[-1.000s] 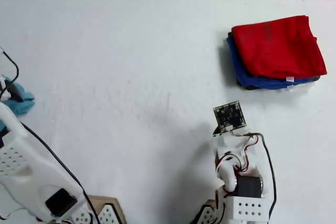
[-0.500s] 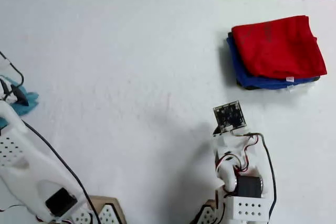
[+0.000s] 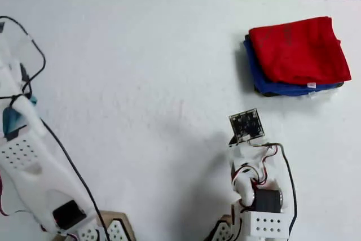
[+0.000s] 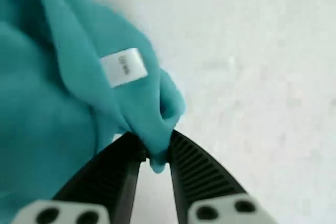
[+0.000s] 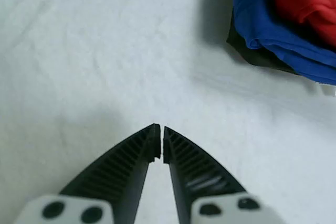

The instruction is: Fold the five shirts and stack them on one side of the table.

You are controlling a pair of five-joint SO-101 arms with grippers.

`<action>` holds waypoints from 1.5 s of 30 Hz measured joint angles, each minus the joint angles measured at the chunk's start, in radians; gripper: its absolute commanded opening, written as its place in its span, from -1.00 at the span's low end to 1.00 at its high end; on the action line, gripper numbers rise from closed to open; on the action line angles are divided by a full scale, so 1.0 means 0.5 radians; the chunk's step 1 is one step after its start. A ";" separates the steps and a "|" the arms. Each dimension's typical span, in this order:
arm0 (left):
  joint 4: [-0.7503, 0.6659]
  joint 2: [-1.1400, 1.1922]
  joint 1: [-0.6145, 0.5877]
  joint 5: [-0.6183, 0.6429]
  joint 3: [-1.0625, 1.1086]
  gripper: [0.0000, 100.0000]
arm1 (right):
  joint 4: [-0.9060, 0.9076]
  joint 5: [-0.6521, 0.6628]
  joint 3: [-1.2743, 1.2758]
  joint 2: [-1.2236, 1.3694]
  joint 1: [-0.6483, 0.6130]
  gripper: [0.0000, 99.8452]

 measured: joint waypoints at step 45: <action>-0.181 -2.627 -0.215 -1.731 2.704 -0.95 | 0.003 -0.086 -0.752 0.497 -0.264 -0.80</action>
